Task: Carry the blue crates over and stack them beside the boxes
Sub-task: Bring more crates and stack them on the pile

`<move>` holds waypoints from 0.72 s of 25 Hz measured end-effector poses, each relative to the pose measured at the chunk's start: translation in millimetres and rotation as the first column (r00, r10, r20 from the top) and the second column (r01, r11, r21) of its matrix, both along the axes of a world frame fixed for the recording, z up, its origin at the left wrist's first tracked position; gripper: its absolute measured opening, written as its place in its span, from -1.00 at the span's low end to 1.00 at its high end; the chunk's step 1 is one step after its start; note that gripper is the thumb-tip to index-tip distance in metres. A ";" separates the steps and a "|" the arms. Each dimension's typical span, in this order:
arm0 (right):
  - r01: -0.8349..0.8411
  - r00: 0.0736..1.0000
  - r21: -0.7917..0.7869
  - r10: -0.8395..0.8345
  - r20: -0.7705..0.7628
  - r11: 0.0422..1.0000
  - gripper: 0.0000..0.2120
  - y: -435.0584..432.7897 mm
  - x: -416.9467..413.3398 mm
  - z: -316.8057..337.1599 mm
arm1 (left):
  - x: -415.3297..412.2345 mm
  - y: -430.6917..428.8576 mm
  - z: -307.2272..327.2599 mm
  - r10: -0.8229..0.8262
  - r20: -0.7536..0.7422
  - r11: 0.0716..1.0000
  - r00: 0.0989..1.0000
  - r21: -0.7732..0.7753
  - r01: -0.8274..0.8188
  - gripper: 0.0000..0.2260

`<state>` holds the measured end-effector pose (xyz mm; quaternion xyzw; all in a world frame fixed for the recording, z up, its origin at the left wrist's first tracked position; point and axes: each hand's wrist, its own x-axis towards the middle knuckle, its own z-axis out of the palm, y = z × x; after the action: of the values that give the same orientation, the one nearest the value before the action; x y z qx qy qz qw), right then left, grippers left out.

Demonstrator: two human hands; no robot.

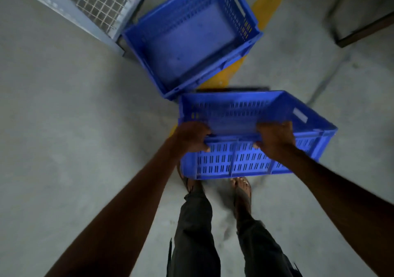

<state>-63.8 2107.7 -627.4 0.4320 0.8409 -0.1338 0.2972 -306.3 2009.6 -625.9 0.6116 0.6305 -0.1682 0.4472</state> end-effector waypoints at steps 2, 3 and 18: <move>0.158 0.967 -0.088 -0.172 -0.186 0.984 -0.63 -8.7 31.0 47.1 | 11.6 -16.4 65.1 -0.003 0.071 0.995 0.997 0.104 -0.005 -0.61; 0.212 0.929 -0.148 -0.246 -0.278 0.966 -0.63 -6.3 42.9 72.3 | 12.9 -23.4 101.8 0.006 0.072 0.985 0.997 0.170 -0.018 -0.66; -0.596 0.643 -0.231 0.284 -0.712 0.769 -0.42 -156.9 -58.8 438.3 | 120.5 -245.1 519.8 0.663 -0.212 0.581 0.718 0.750 -0.315 -0.69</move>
<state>-122.6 1950.7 -189.1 0.0541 0.9163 -0.3822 0.1070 -185.8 1764.5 -106.1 0.4617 0.8830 0.0603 0.0588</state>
